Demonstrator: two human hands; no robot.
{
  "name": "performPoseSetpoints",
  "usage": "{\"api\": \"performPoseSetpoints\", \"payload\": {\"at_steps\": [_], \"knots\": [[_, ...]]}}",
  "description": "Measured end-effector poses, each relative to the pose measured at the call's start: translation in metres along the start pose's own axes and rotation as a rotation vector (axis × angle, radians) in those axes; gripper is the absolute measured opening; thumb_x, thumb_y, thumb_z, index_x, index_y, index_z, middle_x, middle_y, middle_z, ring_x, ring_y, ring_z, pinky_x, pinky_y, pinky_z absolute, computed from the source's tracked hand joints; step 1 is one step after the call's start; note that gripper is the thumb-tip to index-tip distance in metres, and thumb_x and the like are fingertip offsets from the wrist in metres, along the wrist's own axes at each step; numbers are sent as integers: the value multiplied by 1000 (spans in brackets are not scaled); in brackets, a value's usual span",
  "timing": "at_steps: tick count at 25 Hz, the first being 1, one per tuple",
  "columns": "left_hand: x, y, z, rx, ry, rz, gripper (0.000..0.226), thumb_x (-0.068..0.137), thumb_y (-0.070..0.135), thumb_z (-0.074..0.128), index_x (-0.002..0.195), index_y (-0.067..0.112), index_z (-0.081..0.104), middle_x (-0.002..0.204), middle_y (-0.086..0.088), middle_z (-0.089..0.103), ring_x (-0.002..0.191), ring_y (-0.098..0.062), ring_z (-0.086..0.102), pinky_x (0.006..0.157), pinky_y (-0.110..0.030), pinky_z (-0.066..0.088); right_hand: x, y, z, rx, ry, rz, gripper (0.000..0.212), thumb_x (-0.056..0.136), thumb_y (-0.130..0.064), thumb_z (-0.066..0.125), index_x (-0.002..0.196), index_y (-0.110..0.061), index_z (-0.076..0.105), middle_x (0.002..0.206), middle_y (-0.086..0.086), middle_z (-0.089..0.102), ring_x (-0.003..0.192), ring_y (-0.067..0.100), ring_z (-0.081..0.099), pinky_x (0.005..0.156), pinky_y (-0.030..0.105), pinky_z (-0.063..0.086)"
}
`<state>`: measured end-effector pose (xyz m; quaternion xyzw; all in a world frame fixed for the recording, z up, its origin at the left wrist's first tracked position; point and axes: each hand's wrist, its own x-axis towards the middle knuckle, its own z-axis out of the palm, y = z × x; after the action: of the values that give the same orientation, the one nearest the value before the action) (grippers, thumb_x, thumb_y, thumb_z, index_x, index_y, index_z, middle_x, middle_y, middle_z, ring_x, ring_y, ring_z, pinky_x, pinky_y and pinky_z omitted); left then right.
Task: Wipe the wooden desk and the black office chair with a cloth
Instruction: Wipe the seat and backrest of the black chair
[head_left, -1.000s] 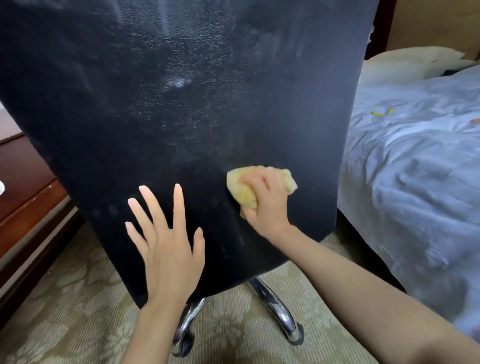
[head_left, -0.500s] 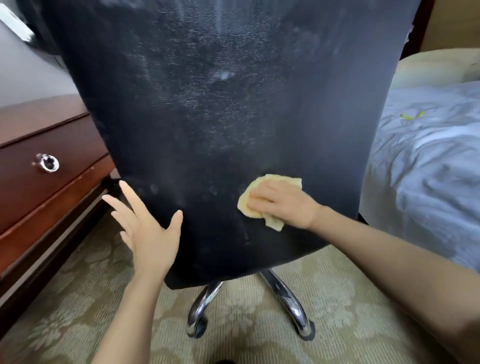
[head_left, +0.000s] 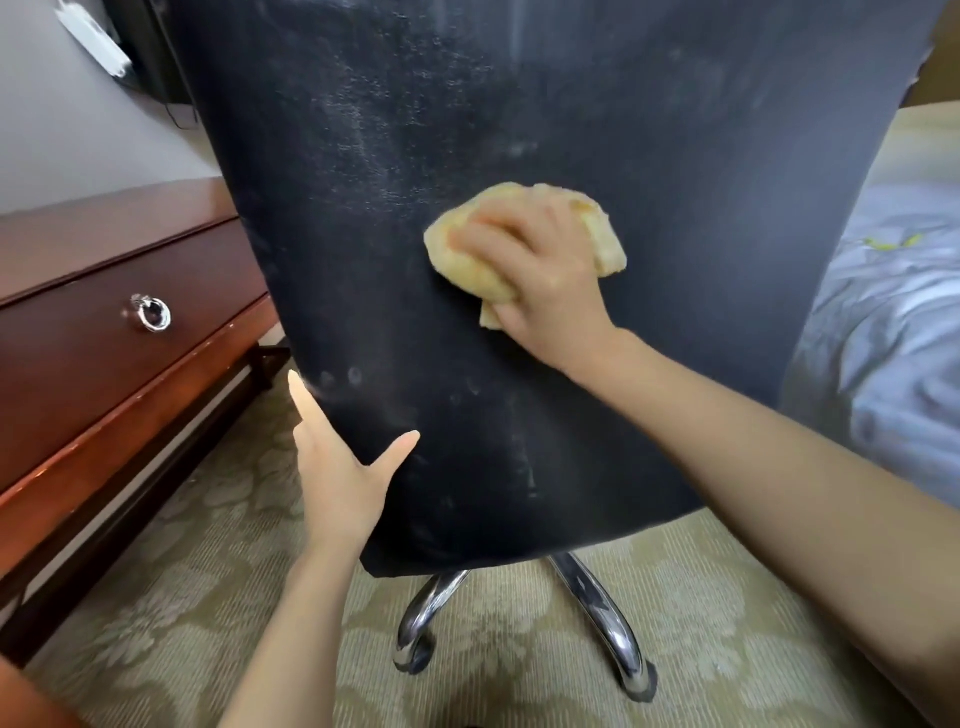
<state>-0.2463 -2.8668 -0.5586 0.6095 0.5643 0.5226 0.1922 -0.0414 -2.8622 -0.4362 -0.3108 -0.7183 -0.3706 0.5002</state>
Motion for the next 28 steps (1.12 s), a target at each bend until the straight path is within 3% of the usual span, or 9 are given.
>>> {"api": "performPoseSetpoints", "payload": {"at_steps": [3,5,7,9,11,15,19,23,28], "knots": [[4,-4,-5,30,-24,12,114,70,30,83,149,34,0,136,-3,44,121,-21,45,98,-45,42,-55,-16,5,92,-245,-97,27,79,5,45,80,4,72,78,21,66,77,26,43,69,34,37],[4,-5,-7,66,-31,13,113,72,31,82,149,33,-1,135,-2,45,121,-24,47,98,-51,43,-95,-22,7,48,-562,-177,31,80,2,40,80,2,71,77,19,65,72,31,54,63,35,45],[2,-5,-7,105,-24,-1,113,73,33,80,149,35,-4,135,-3,44,122,-26,47,99,-55,42,-140,-22,4,77,-1043,-191,36,90,-6,32,99,1,66,98,22,64,89,35,60,77,41,48],[-1,-3,-5,148,-16,-36,113,74,38,78,148,38,-7,137,-4,42,124,-28,46,98,-57,42,-174,-15,-3,130,-1263,-346,23,93,-14,48,106,-8,66,107,11,64,97,28,59,84,37,46],[-1,-2,-4,184,-6,-58,112,74,42,77,147,38,-9,139,-5,42,125,-30,46,98,-58,41,-185,-7,-6,44,-1155,-604,18,80,-16,69,98,-19,69,100,-3,66,88,15,61,79,26,48],[-1,-4,-3,210,-1,-84,112,74,45,76,148,37,-8,138,-6,43,124,-33,48,96,-58,41,-152,-1,-6,7,-952,-768,12,83,-13,64,91,-21,69,93,-6,66,83,13,60,74,24,43],[0,-3,-4,218,-3,-81,110,74,46,75,148,35,-7,137,-7,44,122,-33,49,96,-59,42,-91,6,-8,68,-863,-438,15,80,-3,64,91,-10,70,89,8,67,79,26,64,68,31,52],[0,0,-6,199,-10,-75,108,74,44,77,147,36,-2,138,-3,43,123,-32,49,96,-60,43,-45,3,-14,12,-526,-279,27,57,15,70,77,-2,73,76,15,66,63,31,61,55,37,53],[-1,2,-6,153,-22,-77,107,74,43,77,146,40,-1,138,2,41,125,-28,46,94,-57,40,21,16,-20,229,82,389,15,81,-8,53,75,-1,66,77,7,57,75,16,49,70,30,43]]}}
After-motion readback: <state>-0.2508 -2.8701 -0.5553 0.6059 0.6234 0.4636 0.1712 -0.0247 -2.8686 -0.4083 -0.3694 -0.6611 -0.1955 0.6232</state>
